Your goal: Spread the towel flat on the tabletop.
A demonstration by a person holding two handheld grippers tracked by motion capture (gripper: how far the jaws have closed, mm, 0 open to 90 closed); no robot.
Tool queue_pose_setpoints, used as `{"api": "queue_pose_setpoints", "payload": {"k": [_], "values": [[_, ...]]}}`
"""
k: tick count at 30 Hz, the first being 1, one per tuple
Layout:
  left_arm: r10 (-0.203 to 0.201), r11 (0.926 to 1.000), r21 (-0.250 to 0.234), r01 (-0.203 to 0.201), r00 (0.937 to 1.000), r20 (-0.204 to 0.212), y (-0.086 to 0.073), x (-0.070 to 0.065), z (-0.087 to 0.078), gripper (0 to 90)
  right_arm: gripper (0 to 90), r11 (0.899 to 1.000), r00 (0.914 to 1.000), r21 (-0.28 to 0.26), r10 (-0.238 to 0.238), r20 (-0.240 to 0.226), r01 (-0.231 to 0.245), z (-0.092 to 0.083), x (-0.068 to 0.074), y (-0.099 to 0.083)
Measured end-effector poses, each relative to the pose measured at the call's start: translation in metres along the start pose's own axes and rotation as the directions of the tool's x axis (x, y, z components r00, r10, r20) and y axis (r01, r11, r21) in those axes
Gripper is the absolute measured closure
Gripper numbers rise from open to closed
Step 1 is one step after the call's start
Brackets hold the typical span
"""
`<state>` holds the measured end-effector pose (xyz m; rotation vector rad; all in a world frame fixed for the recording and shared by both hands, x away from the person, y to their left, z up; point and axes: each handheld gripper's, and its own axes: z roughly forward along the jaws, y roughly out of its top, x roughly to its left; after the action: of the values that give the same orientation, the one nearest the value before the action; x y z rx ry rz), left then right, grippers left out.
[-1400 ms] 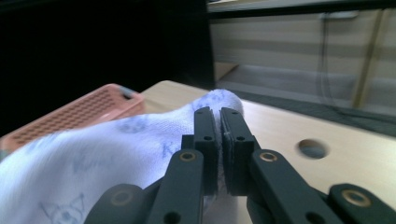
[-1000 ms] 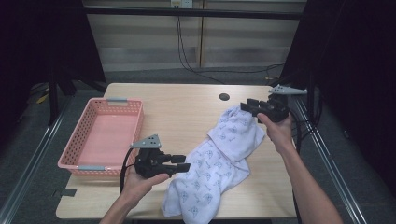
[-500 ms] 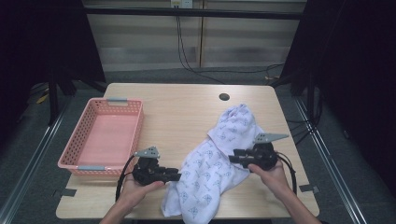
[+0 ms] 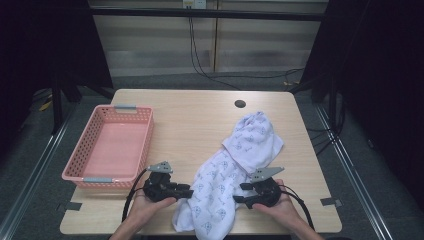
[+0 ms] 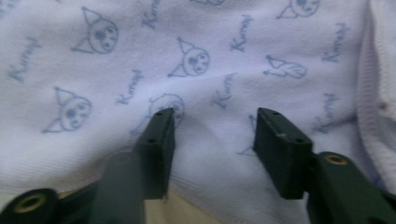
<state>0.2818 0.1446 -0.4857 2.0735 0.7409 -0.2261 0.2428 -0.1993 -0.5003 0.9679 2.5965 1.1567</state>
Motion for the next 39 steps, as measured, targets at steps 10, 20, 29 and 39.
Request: {"api": "queue_pose_setpoints", "payload": {"k": [10, 20, 29, 39], "values": [[-0.004, 1.0000, -0.004, 0.004, 0.9997, -0.025, 0.003, 0.002, 0.003, 63.4, 89.2, 0.994, 0.9932, 0.009, 0.106, 0.049, -0.106, -0.006, -0.046, 0.002], [0.053, 0.9986, 0.007, -0.053, 0.9986, -0.008, 0.018, -0.004, 0.020, 76.3, 89.6, 0.985, 0.9676, -0.031, 0.174, 0.183, -0.171, -0.006, -0.105, 0.009], [0.104, 0.9928, 0.057, -0.105, 0.9942, 0.029, 0.017, -0.020, 0.035, 65.9, 74.7, 0.978, 0.9565, -0.060, 0.206, 0.207, -0.198, -0.009, -0.119, 0.012], [0.132, 0.9872, 0.096, -0.127, 0.9900, -0.048, 0.015, -0.009, 0.042, 57.8, 57.3, 0.985, 0.9859, -0.062, 0.162, 0.042, -0.159, -0.051, -0.052, -0.019]]}}
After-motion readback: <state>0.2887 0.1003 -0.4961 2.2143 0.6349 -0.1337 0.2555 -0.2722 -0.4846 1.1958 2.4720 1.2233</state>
